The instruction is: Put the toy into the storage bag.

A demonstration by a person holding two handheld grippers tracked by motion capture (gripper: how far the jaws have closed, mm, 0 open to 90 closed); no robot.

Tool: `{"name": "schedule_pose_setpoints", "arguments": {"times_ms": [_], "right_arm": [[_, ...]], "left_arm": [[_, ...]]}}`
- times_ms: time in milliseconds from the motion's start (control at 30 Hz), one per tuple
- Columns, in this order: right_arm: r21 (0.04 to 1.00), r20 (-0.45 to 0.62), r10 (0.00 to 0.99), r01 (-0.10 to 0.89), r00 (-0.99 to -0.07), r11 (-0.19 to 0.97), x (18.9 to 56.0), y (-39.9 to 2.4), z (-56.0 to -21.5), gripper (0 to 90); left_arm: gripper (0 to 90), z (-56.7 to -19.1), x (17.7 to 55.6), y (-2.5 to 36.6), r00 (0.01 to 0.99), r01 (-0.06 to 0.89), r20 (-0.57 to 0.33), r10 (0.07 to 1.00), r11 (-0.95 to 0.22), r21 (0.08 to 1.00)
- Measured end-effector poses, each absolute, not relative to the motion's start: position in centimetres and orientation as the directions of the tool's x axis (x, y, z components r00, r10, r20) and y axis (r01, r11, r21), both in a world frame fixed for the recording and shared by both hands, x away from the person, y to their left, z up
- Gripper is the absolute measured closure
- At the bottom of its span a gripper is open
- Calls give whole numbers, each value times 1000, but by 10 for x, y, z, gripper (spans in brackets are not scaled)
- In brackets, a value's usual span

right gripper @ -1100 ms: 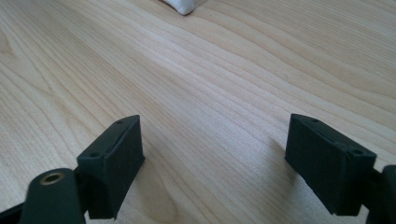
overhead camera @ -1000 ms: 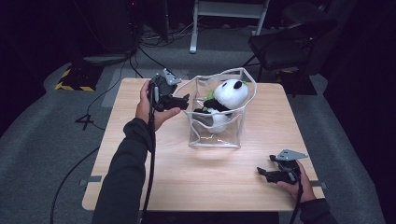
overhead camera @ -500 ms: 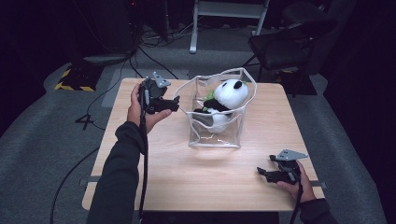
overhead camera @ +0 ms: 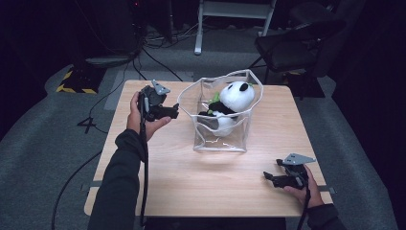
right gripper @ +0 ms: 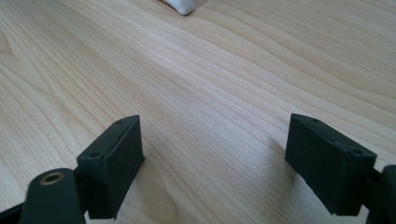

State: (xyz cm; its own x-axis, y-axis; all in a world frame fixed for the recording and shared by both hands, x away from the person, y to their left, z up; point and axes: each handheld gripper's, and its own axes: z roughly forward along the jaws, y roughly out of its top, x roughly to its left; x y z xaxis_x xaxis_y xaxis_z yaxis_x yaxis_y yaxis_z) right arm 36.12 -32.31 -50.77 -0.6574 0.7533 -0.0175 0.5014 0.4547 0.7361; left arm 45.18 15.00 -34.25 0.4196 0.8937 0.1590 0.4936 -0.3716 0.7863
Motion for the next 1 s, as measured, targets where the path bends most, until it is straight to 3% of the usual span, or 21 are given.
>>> {"name": "schedule_pose_setpoints", "arguments": {"times_ms": [1000], "right_arm": [[736,-17,753,501,-657,455,361,-323,-508,192]], "left_arm": [[160,-397,447,172,416,584,141,898,-383,716]]}}
